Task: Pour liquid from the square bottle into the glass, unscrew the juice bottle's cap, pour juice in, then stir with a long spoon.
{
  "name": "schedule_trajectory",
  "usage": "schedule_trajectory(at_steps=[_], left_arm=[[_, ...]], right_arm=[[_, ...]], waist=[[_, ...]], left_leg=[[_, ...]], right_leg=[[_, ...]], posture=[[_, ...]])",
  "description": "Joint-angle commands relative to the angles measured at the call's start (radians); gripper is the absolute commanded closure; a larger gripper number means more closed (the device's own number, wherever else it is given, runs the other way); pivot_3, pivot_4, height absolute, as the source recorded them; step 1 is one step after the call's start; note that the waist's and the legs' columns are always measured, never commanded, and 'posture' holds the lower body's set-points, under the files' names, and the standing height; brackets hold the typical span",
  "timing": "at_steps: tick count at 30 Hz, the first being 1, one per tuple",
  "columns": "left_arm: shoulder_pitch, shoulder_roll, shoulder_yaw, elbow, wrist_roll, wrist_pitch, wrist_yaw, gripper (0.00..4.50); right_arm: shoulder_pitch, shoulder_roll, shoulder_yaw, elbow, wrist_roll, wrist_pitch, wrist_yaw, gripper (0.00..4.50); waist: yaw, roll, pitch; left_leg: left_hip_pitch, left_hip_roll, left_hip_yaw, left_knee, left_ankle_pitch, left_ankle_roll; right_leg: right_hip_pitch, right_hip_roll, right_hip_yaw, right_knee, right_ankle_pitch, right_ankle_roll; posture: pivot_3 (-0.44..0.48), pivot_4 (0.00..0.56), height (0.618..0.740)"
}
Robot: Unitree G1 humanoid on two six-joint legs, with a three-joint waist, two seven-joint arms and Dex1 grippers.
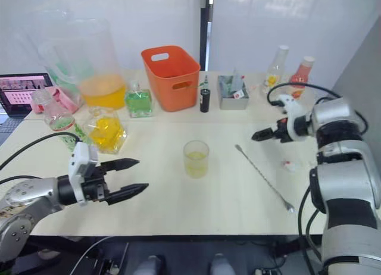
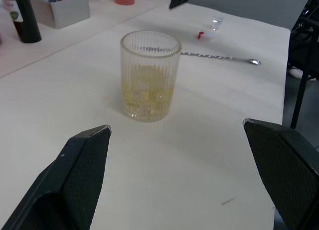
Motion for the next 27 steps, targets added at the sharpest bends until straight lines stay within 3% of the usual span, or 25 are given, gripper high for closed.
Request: schedule_trajectory(at_steps=[1, 5, 8, 11, 14, 16, 18, 22, 27], left_arm=[[-0.017, 0.045, 0.098, 0.100, 0.012, -0.038, -0.043, 0.00], [-0.003, 0.085, 0.125, 0.184, 0.107, -0.119, -0.065, 0.00], [-0.003, 0.095, 0.180, 0.233, 0.129, -0.154, -0.061, 0.00], [0.034, 0.102, 0.211, 0.269, 0.184, -0.219, -0.074, 0.00], [0.061, 0.094, 0.213, 0.363, 0.294, -0.342, -0.052, 0.00], [0.073, 0.066, 0.241, 0.434, 0.313, -0.409, -0.045, 0.00], [0.101, 0.045, 0.265, 0.506, 0.332, -0.464, -0.045, 0.00], [0.155, 0.009, 0.294, 0.561, 0.349, -0.528, -0.037, 0.00], [0.205, -0.034, 0.289, 0.557, 0.435, -0.590, 0.071, 0.00]], right_arm=[[0.102, -0.049, -0.129, -0.176, 0.074, -0.137, 0.018, 0.02], [0.285, -0.047, -0.369, -0.425, 0.213, -0.211, -0.060, 0.02], [0.443, -0.059, -0.478, -0.612, 0.296, -0.169, -0.071, 0.02], [0.556, -0.047, -0.579, -0.692, 0.371, -0.198, -0.073, 0.02], [0.713, -0.035, -0.646, -0.697, 0.369, -0.336, -0.066, 0.02], [0.829, -0.030, -0.663, -0.694, 0.340, -0.478, -0.043, 0.02], [0.898, -0.028, -0.685, -0.672, 0.368, -0.502, -0.016, 0.02], [0.965, -0.027, -0.679, -0.597, 0.342, -0.629, -0.017, 0.02], [1.005, -0.019, -0.664, -0.515, 0.328, -0.730, -0.005, 0.02]], waist=[[-0.001, 0.000, 0.000], [0.000, 0.000, 0.000], [0.002, 0.000, 0.000], [0.003, 0.000, 0.000], [0.006, 0.000, 0.000], [0.009, 0.000, 0.000], [0.005, 0.000, 0.000], [-0.007, 0.000, 0.000], [-0.001, 0.000, 0.000]], left_leg=[[0.000, 0.000, 0.000, 0.000, 0.000, 0.000], [0.000, 0.000, 0.001, 0.000, 0.000, 0.000], [0.000, 0.000, 0.001, 0.000, 0.000, 0.000], [0.000, 0.000, 0.000, 0.000, 0.000, 0.000], [0.001, 0.000, 0.001, 0.000, 0.000, 0.000], [0.002, 0.000, 0.001, 0.000, 0.000, 0.000], [0.003, 0.000, 0.002, 0.000, 0.000, 0.000], [0.005, 0.001, 0.004, 0.000, 0.000, 0.000], [0.009, 0.001, 0.004, 0.000, 0.000, 0.000]], right_leg=[[0.000, 0.000, 0.000, 0.000, -0.001, 0.001], [0.000, 0.000, 0.001, 0.000, -0.002, 0.003], [0.000, 0.000, 0.001, 0.001, -0.002, 0.003], [0.001, 0.000, 0.001, 0.000, -0.002, 0.002], [0.002, -0.001, 0.001, 0.000, -0.002, 0.003], [0.003, -0.001, 0.001, 0.000, -0.003, 0.001], [0.003, -0.001, 0.001, 0.000, -0.004, -0.001], [0.003, -0.001, 0.003, 0.000, -0.003, -0.002], [0.007, -0.001, 0.003, 0.000, -0.005, -0.004]], posture=[[0.000, 0.150, 0.740], [0.000, 0.150, 0.740], [0.000, 0.150, 0.740], [0.000, 0.150, 0.740], [0.000, 0.150, 0.740], [0.000, 0.150, 0.740], [0.000, 0.150, 0.740], [0.000, 0.150, 0.740], [0.000, 0.150, 0.740]])
